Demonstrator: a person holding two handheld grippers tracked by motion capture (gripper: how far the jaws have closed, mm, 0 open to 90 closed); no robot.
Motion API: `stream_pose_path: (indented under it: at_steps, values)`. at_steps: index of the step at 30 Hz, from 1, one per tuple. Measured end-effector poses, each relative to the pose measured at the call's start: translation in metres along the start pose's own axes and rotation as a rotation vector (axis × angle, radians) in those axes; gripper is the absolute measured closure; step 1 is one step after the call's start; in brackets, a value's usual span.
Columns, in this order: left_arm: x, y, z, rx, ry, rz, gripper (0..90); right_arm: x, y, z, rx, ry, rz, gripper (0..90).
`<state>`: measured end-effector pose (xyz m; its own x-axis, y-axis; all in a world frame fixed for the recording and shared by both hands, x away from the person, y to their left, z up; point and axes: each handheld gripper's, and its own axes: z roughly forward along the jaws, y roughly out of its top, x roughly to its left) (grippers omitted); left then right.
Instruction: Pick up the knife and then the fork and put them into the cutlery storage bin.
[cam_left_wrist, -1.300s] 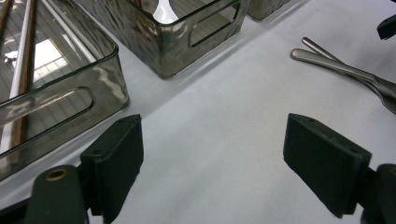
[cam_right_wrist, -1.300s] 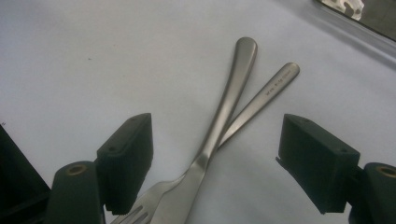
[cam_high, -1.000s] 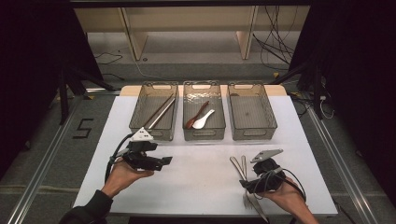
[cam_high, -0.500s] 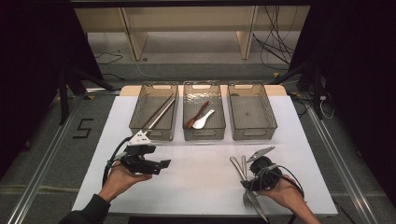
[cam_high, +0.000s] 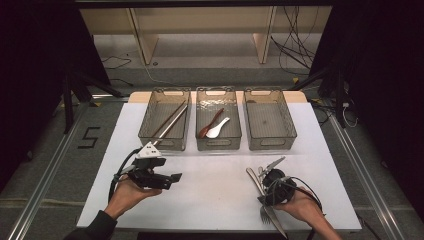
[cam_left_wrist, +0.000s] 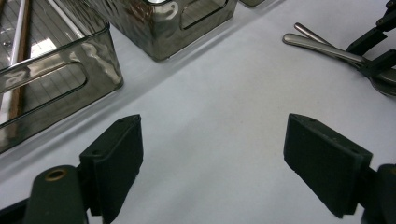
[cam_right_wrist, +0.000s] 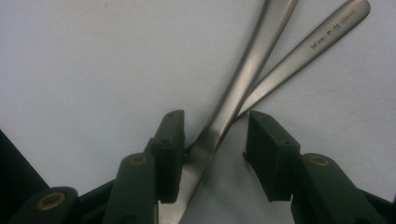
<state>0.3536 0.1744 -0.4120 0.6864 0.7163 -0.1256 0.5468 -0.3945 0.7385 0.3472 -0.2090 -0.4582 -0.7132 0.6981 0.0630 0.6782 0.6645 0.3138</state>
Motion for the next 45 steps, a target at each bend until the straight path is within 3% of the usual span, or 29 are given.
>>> stream_pose_path:
  at_steps: [9, 14, 29, 37, 45]
  values:
    - [-0.001, -0.001, 0.002, 0.008, -0.008, 0.009, 19.5, -0.002, 0.004, -0.002, 0.012, 0.017, 0.017, 67.8]
    - [-0.001, -0.001, 0.002, 0.008, -0.008, 0.01, 19.7, -0.004, 0.006, -0.004, 0.01, 0.043, 0.023, 80.4]
    - [-0.002, -0.001, 0.002, 0.014, -0.005, 0.021, 20.7, -0.005, 0.004, -0.005, 0.05, 0.022, 0.0, 80.6]
    - [-0.002, -0.001, 0.003, 0.021, -0.006, 0.024, 20.8, -0.009, 0.001, -0.004, 0.051, 0.057, 0.017, 81.0]
    - [-0.002, -0.001, 0.003, 0.021, -0.003, 0.024, 20.9, -0.01, 0.0, -0.004, 0.083, 0.059, 0.01, 81.3]
